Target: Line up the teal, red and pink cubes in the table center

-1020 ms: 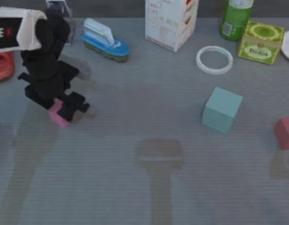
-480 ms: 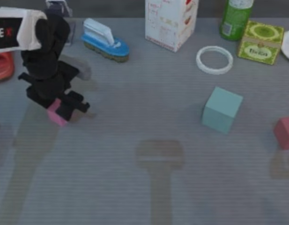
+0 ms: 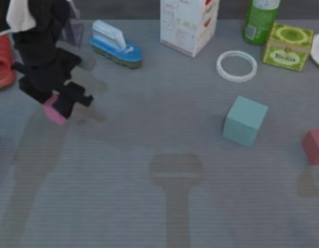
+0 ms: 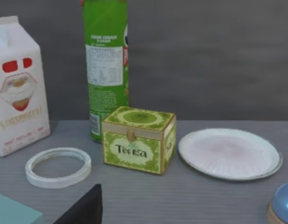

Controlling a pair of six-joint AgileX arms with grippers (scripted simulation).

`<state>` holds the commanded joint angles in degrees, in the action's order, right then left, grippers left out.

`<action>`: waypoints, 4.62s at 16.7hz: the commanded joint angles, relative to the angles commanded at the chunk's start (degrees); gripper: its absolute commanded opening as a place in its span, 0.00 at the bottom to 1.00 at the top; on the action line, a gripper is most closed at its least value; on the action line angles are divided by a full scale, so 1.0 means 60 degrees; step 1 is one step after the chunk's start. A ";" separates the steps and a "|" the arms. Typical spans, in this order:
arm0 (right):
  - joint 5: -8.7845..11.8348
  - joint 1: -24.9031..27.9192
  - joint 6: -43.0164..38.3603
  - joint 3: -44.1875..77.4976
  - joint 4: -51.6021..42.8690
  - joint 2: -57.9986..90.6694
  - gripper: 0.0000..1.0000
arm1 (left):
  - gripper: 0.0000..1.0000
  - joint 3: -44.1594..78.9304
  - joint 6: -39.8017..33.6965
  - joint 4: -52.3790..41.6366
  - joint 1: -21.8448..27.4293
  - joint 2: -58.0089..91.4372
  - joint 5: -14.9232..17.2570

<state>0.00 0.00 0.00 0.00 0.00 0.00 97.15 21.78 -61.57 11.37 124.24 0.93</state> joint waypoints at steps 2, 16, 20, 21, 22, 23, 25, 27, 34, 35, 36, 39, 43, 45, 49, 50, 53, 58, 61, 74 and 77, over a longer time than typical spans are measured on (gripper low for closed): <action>0.0000 0.0000 0.0000 0.0000 0.0000 0.0000 1.00 | 0.00 0.0315 -0.0009 -0.0458 -0.0041 -0.0194 -0.0006; 0.0000 0.0000 0.0000 0.0000 0.0000 0.0000 1.00 | 0.00 0.2436 -0.4331 -0.1608 0.2632 0.0986 -0.0146; 0.0000 0.0000 0.0000 0.0000 0.0000 0.0000 1.00 | 0.00 0.3664 -0.7938 -0.2349 0.4495 0.1691 -0.0217; 0.0000 0.0000 0.0000 0.0000 0.0000 0.0000 1.00 | 0.00 0.3961 -0.8829 -0.2519 0.4955 0.1847 -0.0235; 0.0000 0.0000 0.0000 0.0000 0.0000 0.0000 1.00 | 0.00 0.4244 -0.9662 -0.2673 0.5396 0.1982 -0.0255; 0.0000 0.0000 0.0000 0.0000 0.0000 0.0000 1.00 | 0.00 0.4507 -1.0403 -0.2806 0.5809 0.2093 -0.0277; 0.0000 0.0000 0.0000 0.0000 0.0000 0.0000 1.00 | 0.00 0.4940 -1.1571 -0.2998 0.6516 0.2226 -0.0326; 0.0000 0.0000 0.0000 0.0000 0.0000 0.0000 1.00 | 0.00 0.5241 -1.2344 -0.3110 0.7026 0.2280 -0.0373; 0.0000 0.0000 0.0000 0.0000 0.0000 0.0000 1.00 | 0.00 0.5333 -1.2687 -0.3109 0.7261 0.2257 -0.0392; 0.0000 0.0000 0.0000 0.0000 0.0000 0.0000 1.00 | 0.00 0.5201 -1.2668 -0.2977 0.7267 0.2250 -0.0395; 0.0000 0.0000 0.0000 0.0000 0.0000 0.0000 1.00 | 0.00 0.4971 -1.2664 -0.2743 0.7263 0.2257 -0.0397; 0.0000 0.0000 0.0000 0.0000 0.0000 0.0000 1.00 | 0.00 0.3939 -1.2676 -0.1576 0.7240 0.2332 -0.0395; 0.0000 0.0000 0.0000 0.0000 0.0000 0.0000 1.00 | 0.00 0.3034 -1.2679 -0.0637 0.7252 0.2447 -0.0400; 0.0000 0.0000 0.0000 0.0000 0.0000 0.0000 1.00 | 0.00 0.3029 -1.2679 -0.0632 0.7252 0.2449 -0.0400; 0.0000 0.0000 0.0000 0.0000 0.0000 0.0000 1.00 | 0.23 0.3029 -1.2679 -0.0632 0.7252 0.2449 -0.0400; 0.0000 0.0000 0.0000 0.0000 0.0000 0.0000 1.00 | 0.30 0.3029 -1.2679 -0.0632 0.7252 0.2449 -0.0400; 0.0000 0.0000 0.0000 0.0000 0.0000 0.0000 1.00 | 0.53 0.3029 -1.2679 -0.0632 0.7252 0.2449 -0.0400; 0.0000 0.0000 0.0000 0.0000 0.0000 0.0000 1.00 | 0.90 0.3029 -1.2679 -0.0632 0.7252 0.2449 -0.0400; 0.0000 0.0000 0.0000 0.0000 0.0000 0.0000 1.00 | 1.00 0.3029 -1.2679 -0.0632 0.7252 0.2449 -0.0400; 0.0000 0.0000 0.0000 0.0000 0.0000 0.0000 1.00 | 1.00 0.4317 -1.2726 -0.2033 0.7191 0.2348 -0.0401; 0.0000 0.0000 0.0000 0.0000 0.0000 0.0000 1.00 | 1.00 0.5130 -1.2741 -0.2955 0.7135 0.2260 -0.0402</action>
<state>0.00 0.00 0.00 0.00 0.00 0.00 127.93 -54.67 -79.30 54.19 137.80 -1.48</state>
